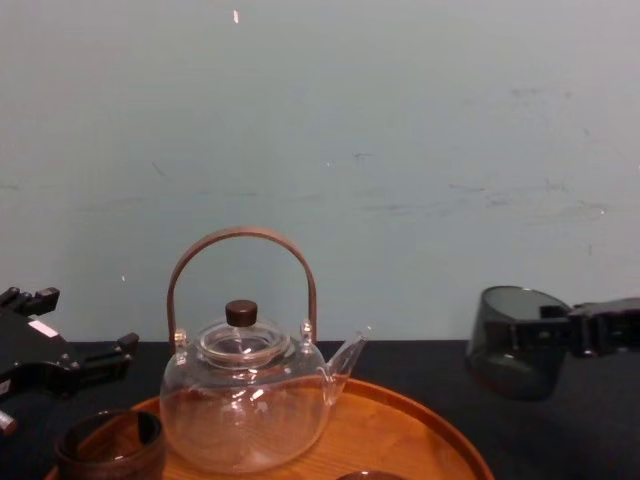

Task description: Pick up the glass from the table and place it on the tray.

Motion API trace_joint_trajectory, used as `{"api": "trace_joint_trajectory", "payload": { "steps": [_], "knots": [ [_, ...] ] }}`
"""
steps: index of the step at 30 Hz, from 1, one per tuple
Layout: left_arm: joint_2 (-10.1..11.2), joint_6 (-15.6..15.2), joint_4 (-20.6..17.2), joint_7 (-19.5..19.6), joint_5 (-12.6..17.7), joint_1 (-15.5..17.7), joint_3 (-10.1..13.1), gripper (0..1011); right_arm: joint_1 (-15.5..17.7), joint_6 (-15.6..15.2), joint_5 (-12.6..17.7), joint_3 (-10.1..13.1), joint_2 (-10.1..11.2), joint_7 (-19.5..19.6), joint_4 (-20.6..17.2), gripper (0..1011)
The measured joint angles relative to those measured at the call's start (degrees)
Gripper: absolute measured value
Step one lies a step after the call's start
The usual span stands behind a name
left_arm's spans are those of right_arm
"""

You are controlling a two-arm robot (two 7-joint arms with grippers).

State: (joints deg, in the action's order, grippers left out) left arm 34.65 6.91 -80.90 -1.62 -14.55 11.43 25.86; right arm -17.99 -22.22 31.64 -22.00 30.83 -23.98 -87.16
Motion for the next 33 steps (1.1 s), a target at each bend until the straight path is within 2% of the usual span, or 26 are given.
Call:
{"api": "trace_joint_trajectory", "payload": {
  "steps": [3, 12, 17, 33],
  "knots": [
    [0.0, 0.0, 0.0, 0.0, 0.0, 0.0, 0.0, 1001, -1.3, 0.3, 0.0, -1.7, -0.6, -0.6, 0.8, 916],
    [0.0, 0.0, 0.0, 0.0, 0.0, 0.0, 0.0, 1001, -3.8, 0.7, -0.4, -4.7, -2.1, -1.3, 3.3, 916],
    [0.0, 0.0, 0.0, 0.0, 0.0, 0.0, 0.0, 1001, -5.7, 0.9, -1.1, -6.6, -3.5, -1.7, 6.0, 916],
    [0.0, 0.0, 0.0, 0.0, 0.0, 0.0, 0.0, 1001, -8.0, 1.3, -3.8, -10.2, -4.9, -3.5, 10.8, 916]
  ]
}}
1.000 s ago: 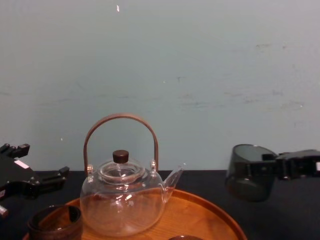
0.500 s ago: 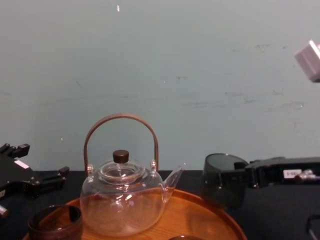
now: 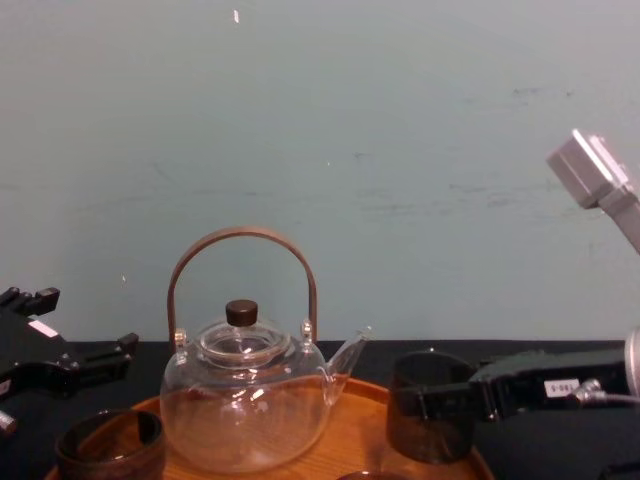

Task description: Pick up the glass from the table and place it on the tray.

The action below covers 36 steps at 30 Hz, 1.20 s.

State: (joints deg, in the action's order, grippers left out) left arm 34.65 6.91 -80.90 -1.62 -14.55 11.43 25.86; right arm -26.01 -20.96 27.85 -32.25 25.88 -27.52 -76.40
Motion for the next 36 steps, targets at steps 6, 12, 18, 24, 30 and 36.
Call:
{"api": "trace_joint_trajectory", "payload": {
  "steps": [6, 12, 18, 24, 30, 36],
  "knots": [
    [0.0, 0.0, 0.0, 0.0, 0.0, 0.0, 0.0, 1002, 0.0, 0.0, -0.5, -0.5, 0.0, -0.6, 0.5, 916],
    [0.0, 0.0, 0.0, 0.0, 0.0, 0.0, 0.0, 1001, -0.1, 0.1, -1.0, -1.0, 0.0, -1.5, 0.9, 916],
    [0.0, 0.0, 0.0, 0.0, 0.0, 0.0, 0.0, 1001, -0.5, 0.7, -1.4, -1.3, -0.5, -2.0, 1.9, 916],
    [0.0, 0.0, 0.0, 0.0, 0.0, 0.0, 0.0, 1001, -1.1, 1.2, -1.6, -1.4, -1.1, -2.5, 3.1, 916],
    [0.0, 0.0, 0.0, 0.0, 0.0, 0.0, 0.0, 1001, -1.7, 1.7, -1.9, -1.6, -1.9, -2.9, 4.5, 915],
    [0.0, 0.0, 0.0, 0.0, 0.0, 0.0, 0.0, 1001, -2.4, 2.1, -2.1, -1.7, -2.7, -3.2, 6.3, 916]
  ]
}}
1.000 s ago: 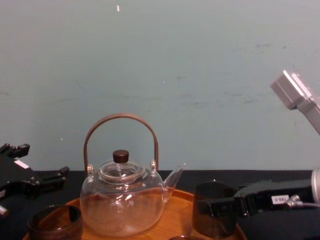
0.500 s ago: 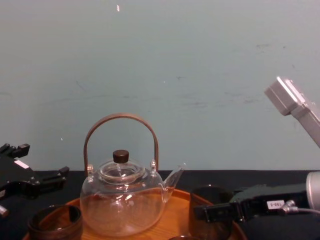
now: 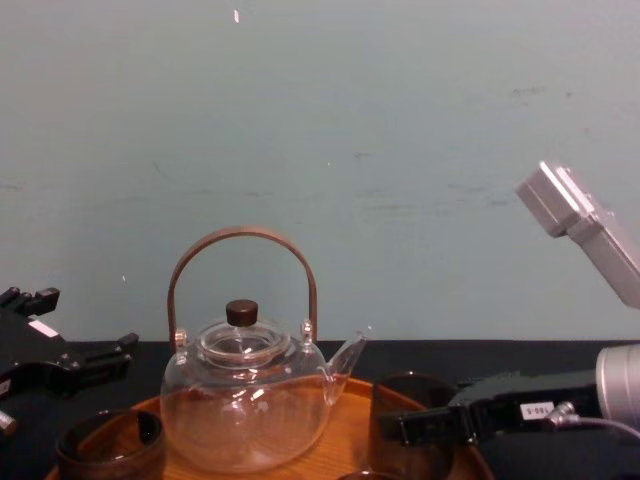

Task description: Pick up the glass from the table and place it on the tray.

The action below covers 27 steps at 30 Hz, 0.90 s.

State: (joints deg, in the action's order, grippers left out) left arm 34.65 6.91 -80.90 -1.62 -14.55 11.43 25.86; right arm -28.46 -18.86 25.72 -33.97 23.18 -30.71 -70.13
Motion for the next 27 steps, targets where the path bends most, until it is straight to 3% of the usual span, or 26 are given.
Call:
{"api": "trace_joint_trajectory", "payload": {
  "steps": [13, 27],
  "knots": [
    [0.0, 0.0, 0.0, 0.0, 0.0, 0.0, 0.0, 1001, -0.9, 0.5, -0.7, -0.3, -1.3, -0.6, 3.2, 915],
    [0.0, 0.0, 0.0, 0.0, 0.0, 0.0, 0.0, 1001, -0.7, 0.6, -1.4, -0.2, -1.4, -0.1, 3.1, 916]
  ]
}}
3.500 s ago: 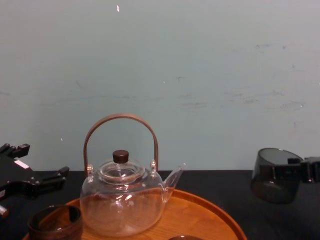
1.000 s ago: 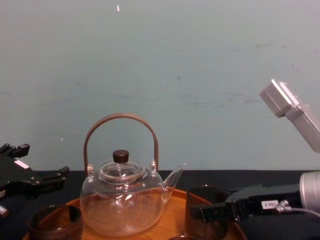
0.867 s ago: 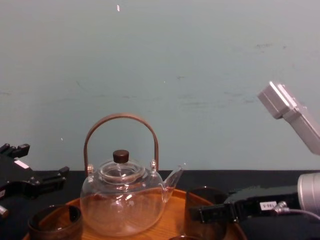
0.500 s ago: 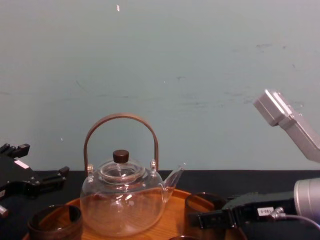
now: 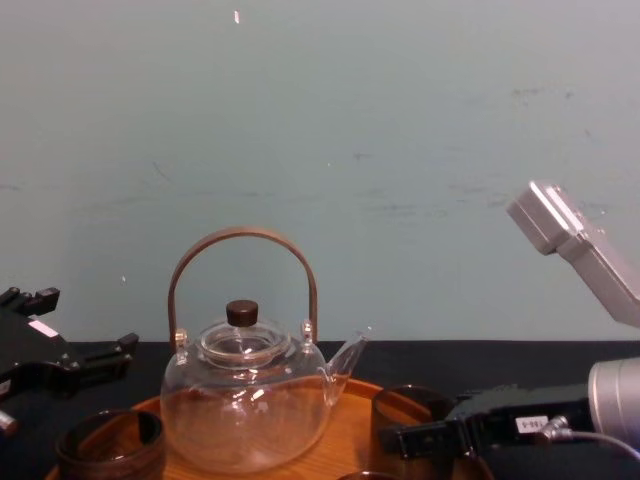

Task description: Pick up the glass from the table and place it on the tray.

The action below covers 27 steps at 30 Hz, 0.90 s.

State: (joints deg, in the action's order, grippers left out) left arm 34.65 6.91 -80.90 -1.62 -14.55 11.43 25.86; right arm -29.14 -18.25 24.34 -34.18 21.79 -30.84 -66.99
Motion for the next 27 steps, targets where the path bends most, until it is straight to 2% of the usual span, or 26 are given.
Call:
{"api": "trace_joint_trajectory", "payload": {
  "steps": [4, 10, 27],
  "knots": [
    [0.0, 0.0, 0.0, 0.0, 0.0, 0.0, 0.0, 1001, 0.0, 0.0, 0.0, 0.0, 0.0, 0.0, 0.0, 916],
    [0.0, 0.0, 0.0, 0.0, 0.0, 0.0, 0.0, 1001, 0.0, -0.2, 0.0, 0.0, 0.0, 0.0, 0.0, 1002],
    [0.0, 0.0, 0.0, 0.0, 0.0, 0.0, 0.0, 1001, 0.0, -0.3, 0.2, 0.0, 0.0, -0.1, 0.0, 1002]
  ]
}}
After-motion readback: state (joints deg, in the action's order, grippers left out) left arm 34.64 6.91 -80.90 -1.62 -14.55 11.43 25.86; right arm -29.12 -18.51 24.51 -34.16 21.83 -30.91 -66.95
